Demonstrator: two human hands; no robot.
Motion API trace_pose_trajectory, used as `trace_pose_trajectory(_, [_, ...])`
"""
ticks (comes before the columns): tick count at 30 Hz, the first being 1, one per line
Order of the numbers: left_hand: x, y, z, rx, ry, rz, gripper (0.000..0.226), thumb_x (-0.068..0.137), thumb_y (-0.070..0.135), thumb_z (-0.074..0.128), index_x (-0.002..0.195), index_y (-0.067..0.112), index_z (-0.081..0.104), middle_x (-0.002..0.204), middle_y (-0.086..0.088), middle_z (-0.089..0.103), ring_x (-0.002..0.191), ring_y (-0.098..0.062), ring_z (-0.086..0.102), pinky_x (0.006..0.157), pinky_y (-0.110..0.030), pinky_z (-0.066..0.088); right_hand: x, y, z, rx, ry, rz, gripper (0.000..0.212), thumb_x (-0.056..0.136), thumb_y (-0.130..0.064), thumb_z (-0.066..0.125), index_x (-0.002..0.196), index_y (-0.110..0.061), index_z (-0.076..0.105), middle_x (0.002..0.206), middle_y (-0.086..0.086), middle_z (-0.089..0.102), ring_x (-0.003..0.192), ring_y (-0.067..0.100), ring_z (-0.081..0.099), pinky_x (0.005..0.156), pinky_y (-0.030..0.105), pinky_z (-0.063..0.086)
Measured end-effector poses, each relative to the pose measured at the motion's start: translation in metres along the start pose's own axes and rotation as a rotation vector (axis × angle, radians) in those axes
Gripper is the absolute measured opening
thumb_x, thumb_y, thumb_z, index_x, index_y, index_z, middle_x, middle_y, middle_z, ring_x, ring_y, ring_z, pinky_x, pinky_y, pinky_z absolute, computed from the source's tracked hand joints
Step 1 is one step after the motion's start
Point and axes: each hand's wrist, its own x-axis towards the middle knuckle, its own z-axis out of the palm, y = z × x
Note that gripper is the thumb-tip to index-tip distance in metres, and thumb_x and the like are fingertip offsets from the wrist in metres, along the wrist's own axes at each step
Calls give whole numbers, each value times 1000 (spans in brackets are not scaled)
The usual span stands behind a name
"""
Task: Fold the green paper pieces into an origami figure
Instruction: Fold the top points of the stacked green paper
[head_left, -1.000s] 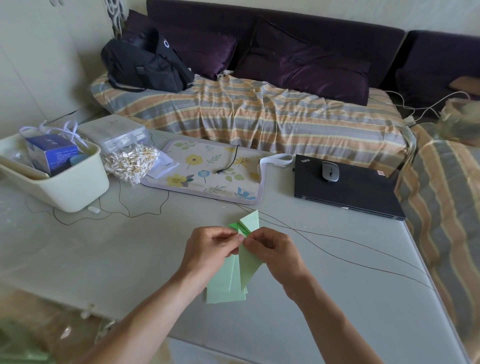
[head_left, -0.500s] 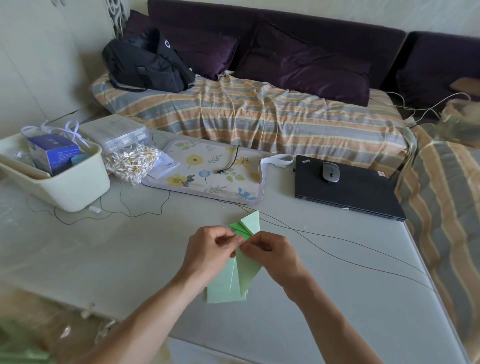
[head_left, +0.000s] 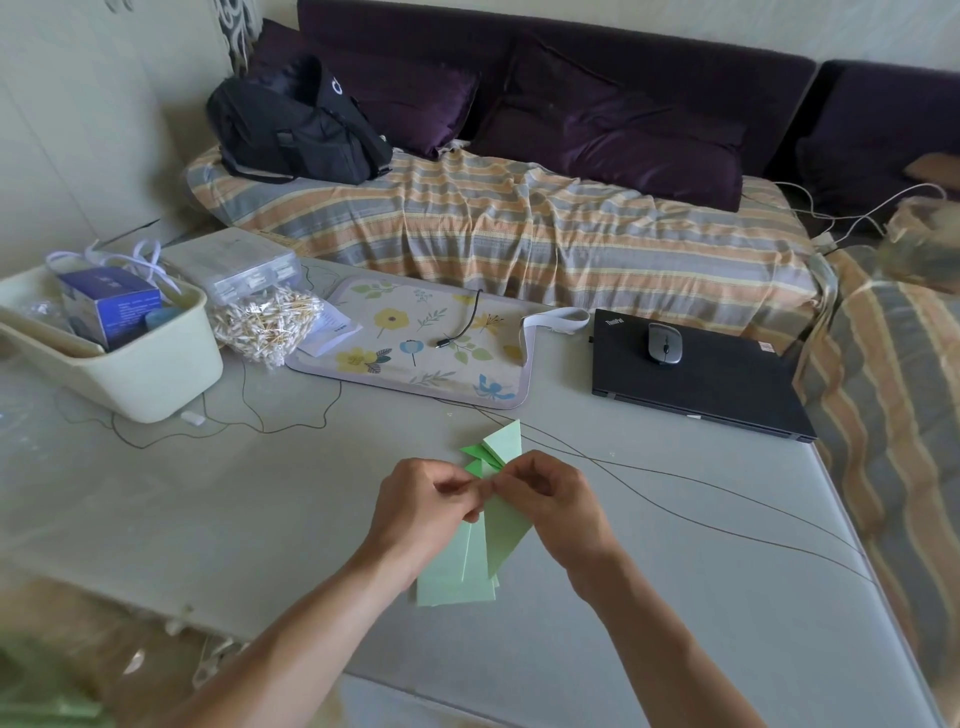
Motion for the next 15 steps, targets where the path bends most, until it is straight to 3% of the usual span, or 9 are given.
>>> trace_pose_trajectory(6, [2,3,-2,-66,84,-35,13,85,29,77,75,21,79,67,3,75,73,-13,73,81,-36,58,2,3,-1,25,9,81,12,92,-17,68,82,-12,71,71,-2,68,66,14,58,68,31,52])
trace_pose_trajectory(11, [4,1,0,-91,93,-43,13,85,28,77,76,19,78,67,1,76,69,-12,73,81,-38,58,1,1,-2,5,22,58,13,94,-12,67,82,-8,69,59,-6,64,52,9,53,59,21,48])
trace_pose_trajectory(15, [4,1,-1,-89,98,-40,14,85,30,77,75,19,78,67,1,75,73,-17,74,80,-39,58,0,0,-3,7,8,50,12,95,-13,67,84,-8,68,59,-4,64,51,10,54,57,20,47])
